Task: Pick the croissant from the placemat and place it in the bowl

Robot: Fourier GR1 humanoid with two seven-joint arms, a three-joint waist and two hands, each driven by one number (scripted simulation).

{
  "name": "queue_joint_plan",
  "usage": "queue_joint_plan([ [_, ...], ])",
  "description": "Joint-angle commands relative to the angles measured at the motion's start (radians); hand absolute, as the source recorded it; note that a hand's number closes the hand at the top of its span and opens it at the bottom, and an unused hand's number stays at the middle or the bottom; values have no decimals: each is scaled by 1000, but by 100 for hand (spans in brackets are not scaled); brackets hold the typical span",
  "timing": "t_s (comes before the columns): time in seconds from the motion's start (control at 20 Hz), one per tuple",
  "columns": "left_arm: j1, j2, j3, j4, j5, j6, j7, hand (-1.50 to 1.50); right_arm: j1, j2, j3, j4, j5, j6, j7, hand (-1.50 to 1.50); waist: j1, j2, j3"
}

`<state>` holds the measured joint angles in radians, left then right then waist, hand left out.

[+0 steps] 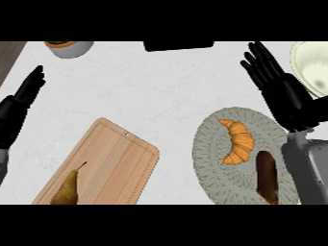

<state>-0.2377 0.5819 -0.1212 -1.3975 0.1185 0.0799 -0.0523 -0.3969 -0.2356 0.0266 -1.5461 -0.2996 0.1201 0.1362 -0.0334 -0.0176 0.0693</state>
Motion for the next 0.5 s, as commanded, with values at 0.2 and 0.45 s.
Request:
queue_joint_plan([
  [0.2, 23, -152, -89, -67, 72, -34, 19, 0, 139, -25, -109, -64, 233, -320, -45, 150, -34, 7, -72],
  [0.45, 49, -259, -178, -130, 107, -44, 64, 0, 296, 29, -24, -11, 500, -554, 33, -150, 3, 11, -70],
])
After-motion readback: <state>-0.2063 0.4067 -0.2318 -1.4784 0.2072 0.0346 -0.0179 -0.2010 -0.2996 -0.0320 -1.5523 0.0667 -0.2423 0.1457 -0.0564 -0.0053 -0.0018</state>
